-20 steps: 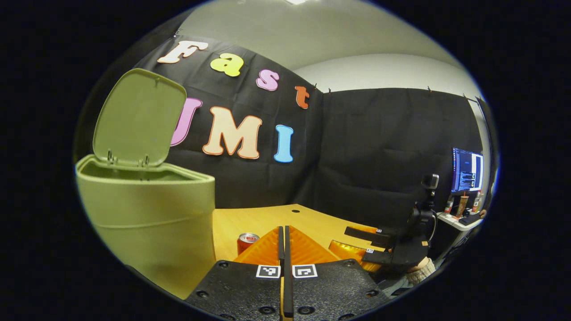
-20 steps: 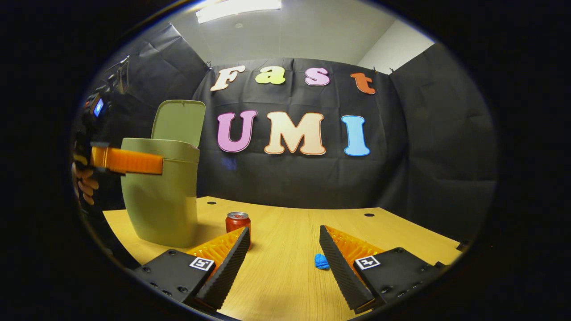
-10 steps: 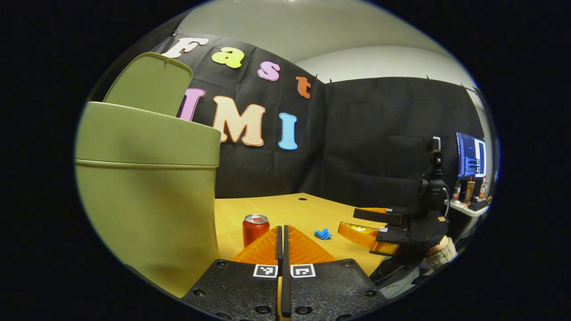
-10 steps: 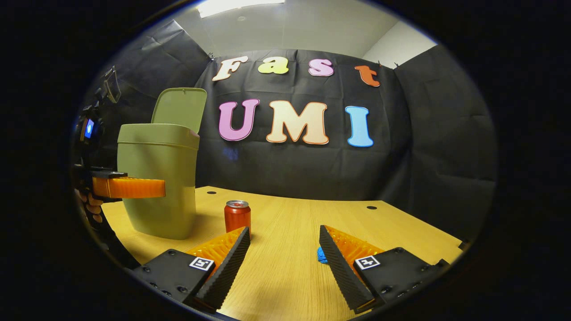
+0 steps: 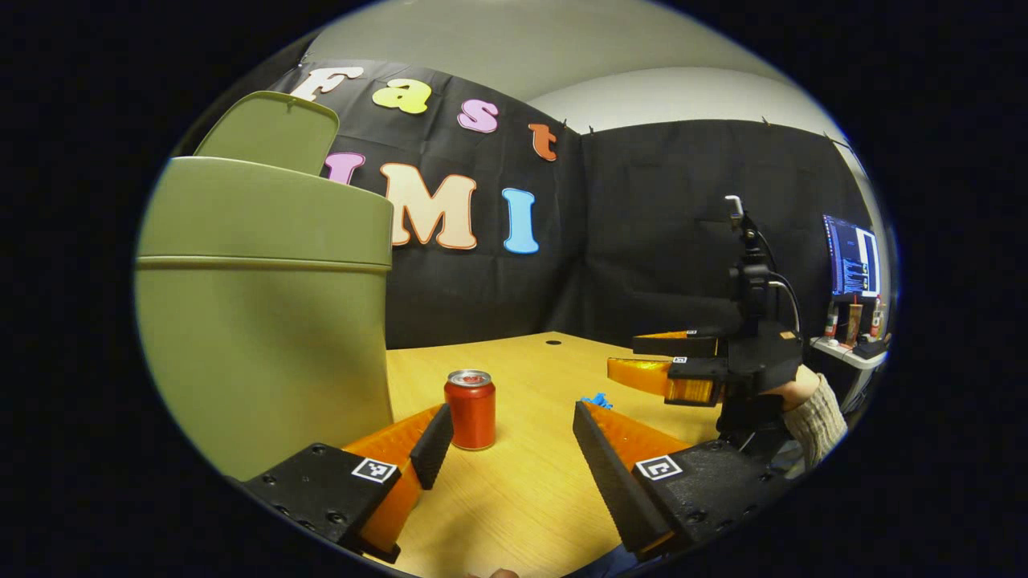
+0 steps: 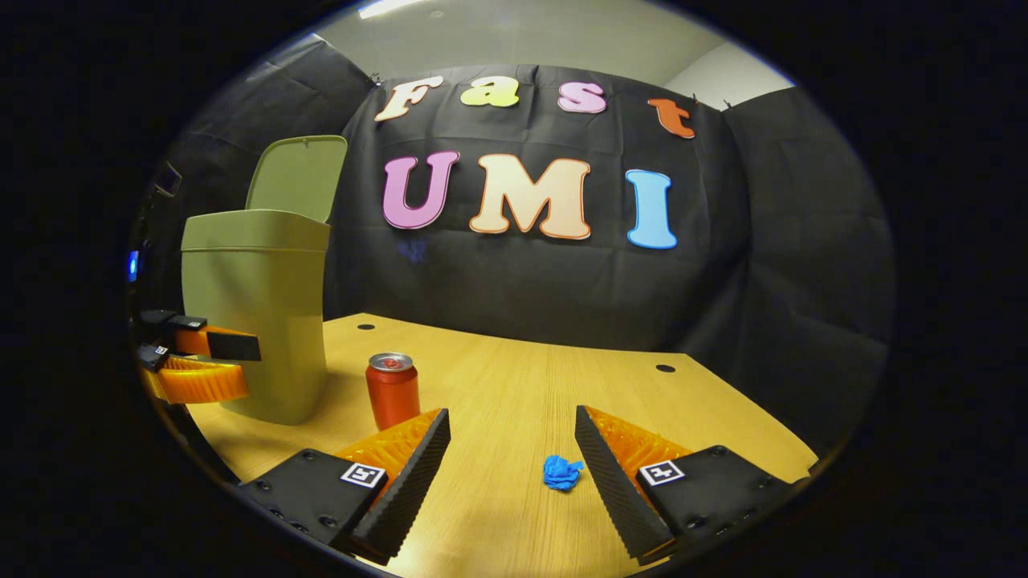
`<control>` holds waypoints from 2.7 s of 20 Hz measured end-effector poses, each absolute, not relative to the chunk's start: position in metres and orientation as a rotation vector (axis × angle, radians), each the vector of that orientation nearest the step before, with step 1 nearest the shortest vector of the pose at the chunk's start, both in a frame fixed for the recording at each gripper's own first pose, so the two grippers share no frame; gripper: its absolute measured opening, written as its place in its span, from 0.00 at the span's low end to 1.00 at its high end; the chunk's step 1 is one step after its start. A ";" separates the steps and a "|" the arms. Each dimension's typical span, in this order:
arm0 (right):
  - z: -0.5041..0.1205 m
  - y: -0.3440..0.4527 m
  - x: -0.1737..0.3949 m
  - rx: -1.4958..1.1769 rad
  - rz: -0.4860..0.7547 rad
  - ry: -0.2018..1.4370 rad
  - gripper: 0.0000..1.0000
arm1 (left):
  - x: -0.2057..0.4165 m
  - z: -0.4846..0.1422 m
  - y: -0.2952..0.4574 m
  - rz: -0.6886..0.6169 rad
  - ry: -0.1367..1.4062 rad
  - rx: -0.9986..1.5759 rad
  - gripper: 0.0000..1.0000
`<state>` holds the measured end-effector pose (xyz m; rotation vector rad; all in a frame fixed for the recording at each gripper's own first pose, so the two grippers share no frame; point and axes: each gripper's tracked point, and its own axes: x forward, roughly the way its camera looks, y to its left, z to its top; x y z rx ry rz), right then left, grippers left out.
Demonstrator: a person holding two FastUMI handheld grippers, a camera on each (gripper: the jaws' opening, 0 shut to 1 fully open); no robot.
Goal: Press the lid of the desktop garbage bin to open it, pick up the crumpled paper on the desktop and throw it into the bin, then pick up the pop can on the desktop and drop it into the bin, and finally close the garbage bin lid.
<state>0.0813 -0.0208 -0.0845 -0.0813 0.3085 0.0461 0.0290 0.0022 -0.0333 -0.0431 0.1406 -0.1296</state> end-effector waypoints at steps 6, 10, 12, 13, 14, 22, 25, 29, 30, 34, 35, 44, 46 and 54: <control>-0.141 -0.053 0.107 -0.129 0.052 0.565 0.99 | 0.029 -0.035 -0.002 -0.139 0.139 -0.038 0.92; -0.175 -0.063 0.117 -0.141 0.059 0.693 0.99 | 0.029 -0.035 0.001 -0.137 0.139 -0.038 0.92; -0.185 -0.066 0.122 -0.133 0.040 0.731 1.00 | 0.029 -0.034 0.002 -0.135 0.135 -0.034 0.92; -0.193 -0.070 0.124 -0.127 0.030 0.751 0.99 | 0.029 -0.033 0.003 -0.133 0.134 -0.032 0.92; -0.198 -0.073 0.123 -0.125 0.024 0.773 0.99 | 0.029 -0.034 0.004 -0.130 0.135 -0.031 0.92; -0.208 -0.081 0.125 -0.102 0.011 0.822 0.74 | 0.029 -0.037 0.007 -0.120 0.146 -0.042 0.92; -0.214 -0.079 0.118 -0.105 0.025 0.849 0.55 | 0.030 -0.039 0.008 -0.113 0.150 -0.053 0.92; -0.214 -0.082 0.121 -0.104 0.013 0.834 0.25 | 0.030 -0.041 0.009 -0.110 0.156 -0.059 0.92; -0.211 -0.081 0.122 -0.086 0.009 0.829 0.13 | 0.030 -0.041 0.010 -0.108 0.156 -0.061 0.92; -0.205 -0.083 0.127 -0.042 -0.006 0.815 0.04 | 0.031 -0.039 0.013 -0.101 0.151 -0.058 0.92; -0.200 -0.082 0.126 -0.037 -0.005 0.808 0.04 | 0.030 -0.039 0.012 -0.101 0.151 -0.059 0.92; -0.090 -0.011 0.158 -0.068 0.149 0.639 0.04 | 0.031 -0.043 0.004 -0.122 0.162 -0.072 0.93; -0.061 0.019 0.167 -0.086 0.204 0.598 0.04 | 0.030 -0.044 0.002 -0.127 0.165 -0.072 0.93; 0.042 0.156 0.194 -0.145 0.430 0.420 0.04 | 0.028 -0.046 -0.005 -0.141 0.173 -0.079 0.93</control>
